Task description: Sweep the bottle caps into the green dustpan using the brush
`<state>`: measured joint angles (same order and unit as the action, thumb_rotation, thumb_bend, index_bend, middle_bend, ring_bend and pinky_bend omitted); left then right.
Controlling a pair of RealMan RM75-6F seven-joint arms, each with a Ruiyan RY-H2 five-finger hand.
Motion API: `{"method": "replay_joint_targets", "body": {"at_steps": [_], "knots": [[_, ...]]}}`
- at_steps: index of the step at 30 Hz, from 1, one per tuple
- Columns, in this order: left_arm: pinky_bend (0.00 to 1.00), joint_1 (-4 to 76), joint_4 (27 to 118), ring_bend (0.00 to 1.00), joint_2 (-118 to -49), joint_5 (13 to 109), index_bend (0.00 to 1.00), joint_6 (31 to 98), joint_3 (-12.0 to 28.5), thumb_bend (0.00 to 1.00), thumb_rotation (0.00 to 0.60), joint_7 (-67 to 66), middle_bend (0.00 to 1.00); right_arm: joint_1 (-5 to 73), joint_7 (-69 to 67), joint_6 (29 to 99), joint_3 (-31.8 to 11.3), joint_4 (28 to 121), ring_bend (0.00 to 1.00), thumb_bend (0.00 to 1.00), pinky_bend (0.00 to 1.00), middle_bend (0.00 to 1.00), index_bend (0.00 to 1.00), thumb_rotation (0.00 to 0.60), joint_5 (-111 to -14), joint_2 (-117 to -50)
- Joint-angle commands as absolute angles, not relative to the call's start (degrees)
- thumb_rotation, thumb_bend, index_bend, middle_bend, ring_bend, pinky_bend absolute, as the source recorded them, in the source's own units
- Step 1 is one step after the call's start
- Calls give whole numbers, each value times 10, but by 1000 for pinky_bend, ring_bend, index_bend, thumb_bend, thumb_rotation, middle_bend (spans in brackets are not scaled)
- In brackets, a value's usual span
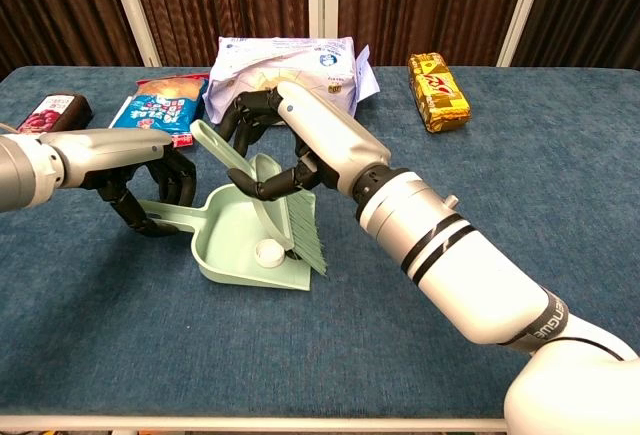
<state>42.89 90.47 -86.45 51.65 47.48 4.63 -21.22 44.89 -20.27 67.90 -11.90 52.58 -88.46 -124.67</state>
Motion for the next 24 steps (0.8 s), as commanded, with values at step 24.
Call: {"method": "replay_joint_targets", "body": {"at_steps": [24], "knots": [[252,482,891,394,-908,457,593,468,71,356,600,-225,566,424,-216,717,-103,613,333,626,201,665,783,600,-897,-1168]]}}
